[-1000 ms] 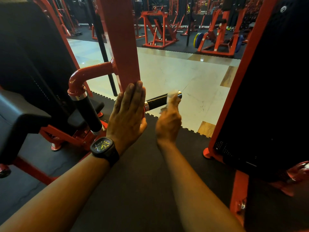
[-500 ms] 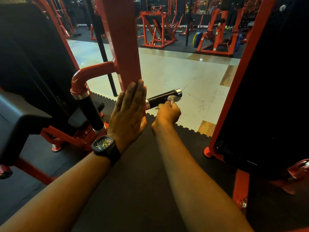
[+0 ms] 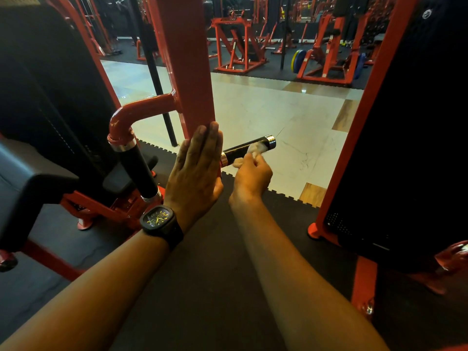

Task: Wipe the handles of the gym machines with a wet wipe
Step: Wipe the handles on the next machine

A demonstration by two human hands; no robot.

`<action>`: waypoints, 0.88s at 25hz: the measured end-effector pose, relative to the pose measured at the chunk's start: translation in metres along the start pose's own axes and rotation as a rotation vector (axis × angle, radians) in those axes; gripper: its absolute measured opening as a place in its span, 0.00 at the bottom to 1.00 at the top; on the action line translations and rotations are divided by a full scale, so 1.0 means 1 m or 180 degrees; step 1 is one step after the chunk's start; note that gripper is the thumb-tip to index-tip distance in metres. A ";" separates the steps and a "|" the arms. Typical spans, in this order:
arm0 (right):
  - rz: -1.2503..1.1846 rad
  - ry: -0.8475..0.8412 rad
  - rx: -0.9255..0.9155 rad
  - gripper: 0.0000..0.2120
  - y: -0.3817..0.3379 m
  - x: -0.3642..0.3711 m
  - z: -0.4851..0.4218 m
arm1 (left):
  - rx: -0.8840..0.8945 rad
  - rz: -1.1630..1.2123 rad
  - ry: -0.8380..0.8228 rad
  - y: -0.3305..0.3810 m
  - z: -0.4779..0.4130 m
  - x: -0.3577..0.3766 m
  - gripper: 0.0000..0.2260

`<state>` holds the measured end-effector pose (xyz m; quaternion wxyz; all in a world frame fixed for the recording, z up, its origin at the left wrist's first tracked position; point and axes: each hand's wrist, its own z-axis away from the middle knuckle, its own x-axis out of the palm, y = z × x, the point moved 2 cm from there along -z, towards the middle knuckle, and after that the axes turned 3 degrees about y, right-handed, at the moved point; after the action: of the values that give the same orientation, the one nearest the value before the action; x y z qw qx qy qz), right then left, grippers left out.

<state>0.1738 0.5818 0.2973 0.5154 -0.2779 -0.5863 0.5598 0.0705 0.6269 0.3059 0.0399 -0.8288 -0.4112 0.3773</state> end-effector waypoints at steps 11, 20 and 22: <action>0.3813 -0.2004 -0.4281 0.15 -0.038 -0.021 -0.075 | 0.0097 0.0016 0.0080 0.000 0.000 -0.003 0.47; 0.4122 -0.2409 -0.3642 0.19 -0.053 -0.011 -0.073 | 0.0083 -0.0143 0.0027 -0.001 0.000 0.000 0.47; 0.4049 -0.2784 -0.3636 0.17 -0.049 -0.008 -0.056 | 0.0032 -0.0201 0.0026 0.000 0.000 0.002 0.46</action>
<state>0.2404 0.5846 0.3327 -0.3625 -0.5198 -0.6505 0.4187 0.0710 0.6281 0.3049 0.0577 -0.8167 -0.4352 0.3745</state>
